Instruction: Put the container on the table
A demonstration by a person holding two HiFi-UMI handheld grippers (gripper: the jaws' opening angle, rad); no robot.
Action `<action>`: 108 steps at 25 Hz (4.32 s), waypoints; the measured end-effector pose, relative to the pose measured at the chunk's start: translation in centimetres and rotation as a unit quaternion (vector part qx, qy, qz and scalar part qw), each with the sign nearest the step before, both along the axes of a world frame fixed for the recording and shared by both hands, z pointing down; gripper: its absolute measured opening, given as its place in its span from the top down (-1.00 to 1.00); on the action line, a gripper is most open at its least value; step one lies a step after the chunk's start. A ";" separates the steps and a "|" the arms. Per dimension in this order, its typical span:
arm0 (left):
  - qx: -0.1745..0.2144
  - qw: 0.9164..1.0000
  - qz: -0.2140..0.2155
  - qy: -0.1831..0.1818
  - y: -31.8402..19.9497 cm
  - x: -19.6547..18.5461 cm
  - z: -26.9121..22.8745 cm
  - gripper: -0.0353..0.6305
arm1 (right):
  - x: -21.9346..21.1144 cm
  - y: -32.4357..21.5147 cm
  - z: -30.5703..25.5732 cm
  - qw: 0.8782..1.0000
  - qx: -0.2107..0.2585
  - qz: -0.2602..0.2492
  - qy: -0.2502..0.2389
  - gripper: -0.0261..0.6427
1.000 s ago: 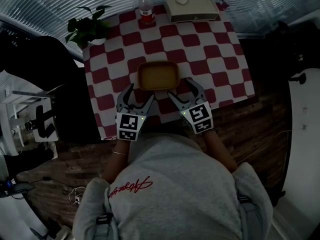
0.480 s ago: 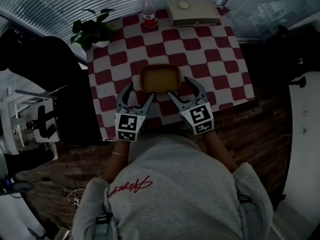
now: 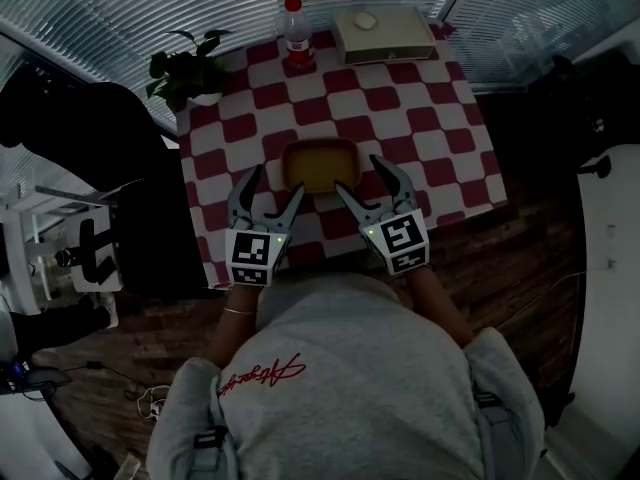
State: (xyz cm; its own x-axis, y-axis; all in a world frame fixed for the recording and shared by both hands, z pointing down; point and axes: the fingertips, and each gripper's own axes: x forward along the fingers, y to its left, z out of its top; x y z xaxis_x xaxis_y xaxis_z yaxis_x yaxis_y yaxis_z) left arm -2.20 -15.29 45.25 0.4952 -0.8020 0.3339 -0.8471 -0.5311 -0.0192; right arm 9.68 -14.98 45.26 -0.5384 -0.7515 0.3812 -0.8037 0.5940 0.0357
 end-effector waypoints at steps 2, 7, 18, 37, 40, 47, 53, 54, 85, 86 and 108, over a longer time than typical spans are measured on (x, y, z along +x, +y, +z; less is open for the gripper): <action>0.010 1.000 -0.002 0.004 -0.2 0.0 -0.9 -0.10 | 0.0 -0.3 -0.6 1.000 0.007 0.002 -0.002 0.00; 0.037 0.999 -0.006 0.014 -0.7 -0.6 -3.2 -0.10 | -0.3 -1.0 -2.0 1.000 0.020 0.007 -0.012 0.00; 0.056 0.998 0.013 0.031 -2.0 -1.5 -6.6 -0.10 | -1.2 -2.2 -5.0 0.999 0.039 0.027 -0.018 0.00; 0.086 0.994 0.033 0.055 -3.5 -3.5 -10.7 -0.10 | -3.6 -3.3 -9.0 0.996 0.073 0.045 -0.029 0.00; 0.088 0.994 0.039 0.057 -3.5 -3.7 -10.9 -0.10 | -3.9 -3.2 -9.4 0.995 0.078 0.049 -0.030 0.00; 0.095 0.992 0.044 0.063 -3.4 -4.3 -11.9 -0.10 | -4.7 -3.0 -11.1 0.994 0.093 0.048 -0.037 0.00; 0.105 0.991 0.054 0.068 -3.4 -4.8 -12.9 -0.10 | -5.5 -3.1 -12.7 0.992 0.109 0.044 -0.041 0.00; 0.107 0.990 0.053 0.069 -3.4 -5.0 -13.1 -0.10 | -5.6 -3.0 -12.9 0.992 0.111 0.044 -0.041 0.00; 0.144 0.983 0.065 0.094 -1.9 -5.7 -18.5 -0.10 | -7.1 -1.1 -18.8 0.983 0.167 0.039 -0.069 0.00; 0.145 0.983 0.066 0.094 -1.8 -5.6 -18.6 -0.10 | -7.1 -0.9 -19.0 0.982 0.169 0.038 -0.068 0.00; 0.165 0.978 0.077 0.106 -0.6 -5.9 -20.3 -0.10 | -7.5 0.9 -21.8 0.972 0.216 0.036 -0.084 0.25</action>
State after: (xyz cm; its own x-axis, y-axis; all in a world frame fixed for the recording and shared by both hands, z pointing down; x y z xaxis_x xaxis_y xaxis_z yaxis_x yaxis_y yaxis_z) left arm -8.15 -15.92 24.98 0.6487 -0.7591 -0.0538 -0.7610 -0.6473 -0.0435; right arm 2.16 -14.09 23.42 -0.5052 -0.8605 -0.0661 -0.8590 0.4940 0.1343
